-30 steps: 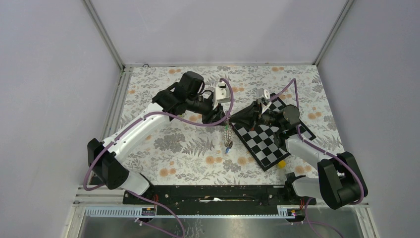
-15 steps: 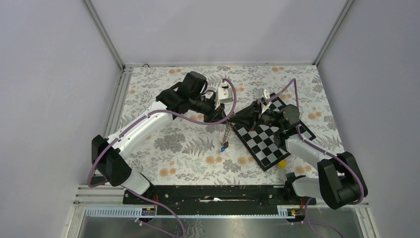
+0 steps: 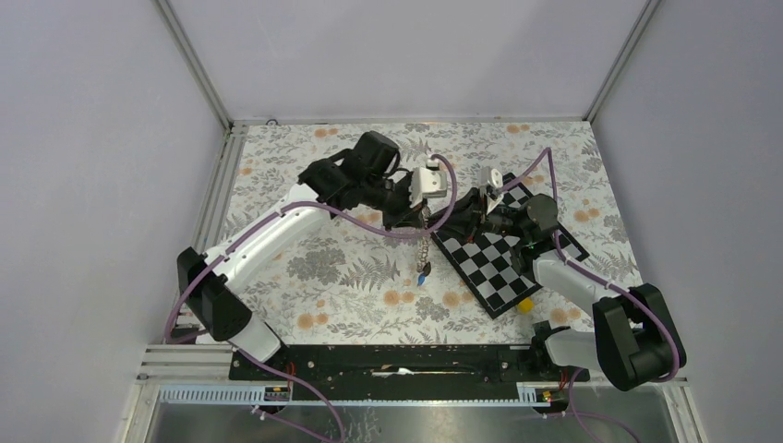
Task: Put the keys on the keyring
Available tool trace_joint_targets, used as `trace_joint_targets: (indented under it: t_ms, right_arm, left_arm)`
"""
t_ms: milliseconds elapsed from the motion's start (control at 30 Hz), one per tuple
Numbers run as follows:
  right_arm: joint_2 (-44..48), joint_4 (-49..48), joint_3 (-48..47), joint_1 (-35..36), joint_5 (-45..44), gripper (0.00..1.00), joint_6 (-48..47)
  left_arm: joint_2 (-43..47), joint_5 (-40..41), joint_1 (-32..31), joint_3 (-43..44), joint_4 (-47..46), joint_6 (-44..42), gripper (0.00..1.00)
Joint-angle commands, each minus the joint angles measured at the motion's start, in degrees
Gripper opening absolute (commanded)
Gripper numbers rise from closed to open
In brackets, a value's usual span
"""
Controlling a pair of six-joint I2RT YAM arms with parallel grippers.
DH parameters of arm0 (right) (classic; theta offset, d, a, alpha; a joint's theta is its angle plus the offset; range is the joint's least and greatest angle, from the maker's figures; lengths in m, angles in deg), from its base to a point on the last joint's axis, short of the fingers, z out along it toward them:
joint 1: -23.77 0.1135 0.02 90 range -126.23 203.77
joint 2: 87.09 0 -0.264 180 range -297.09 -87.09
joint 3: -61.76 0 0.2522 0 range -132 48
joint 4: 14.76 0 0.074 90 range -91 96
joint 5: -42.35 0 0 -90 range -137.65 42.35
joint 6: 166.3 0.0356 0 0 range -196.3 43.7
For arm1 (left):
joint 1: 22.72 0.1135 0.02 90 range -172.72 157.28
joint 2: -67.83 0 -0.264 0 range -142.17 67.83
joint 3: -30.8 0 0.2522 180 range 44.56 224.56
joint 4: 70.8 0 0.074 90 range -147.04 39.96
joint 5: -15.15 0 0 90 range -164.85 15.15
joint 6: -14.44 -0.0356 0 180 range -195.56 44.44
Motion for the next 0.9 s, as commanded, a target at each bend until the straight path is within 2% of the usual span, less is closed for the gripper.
trace_joint_targets:
  t_ms: [0, 133, 233, 700, 867]
  right_arm:
    - [1.7, 3.2, -1.3, -0.3, 0.7, 0.28, -6.6]
    - [1.5, 3.7, -1.2, -0.3, 1.0, 0.43, -7.0]
    - [1.6, 4.1, -1.2, -0.1, 1.3, 0.46, -7.4]
    - [-1.2, 5.6, -1.2, 2.4, 1.3, 0.38, -9.1]
    - [-1.9, 4.9, -1.3, 2.7, 1.2, 0.31, -8.3]
  left_arm:
    - [-2.0, 15.2, -4.2, 8.3, 9.8, -5.8, 0.00]
    - [-4.1, 20.6, -6.7, 12.1, 13.8, -6.3, 0.00]
    - [-5.1, 22.1, -7.5, 13.4, 14.2, -6.1, 0.00]
    - [-6.1, 20.5, -8.5, 14.4, 13.9, -5.4, 0.00]
    - [-5.7, 19.9, -8.5, 13.7, 13.0, -5.2, 0.00]
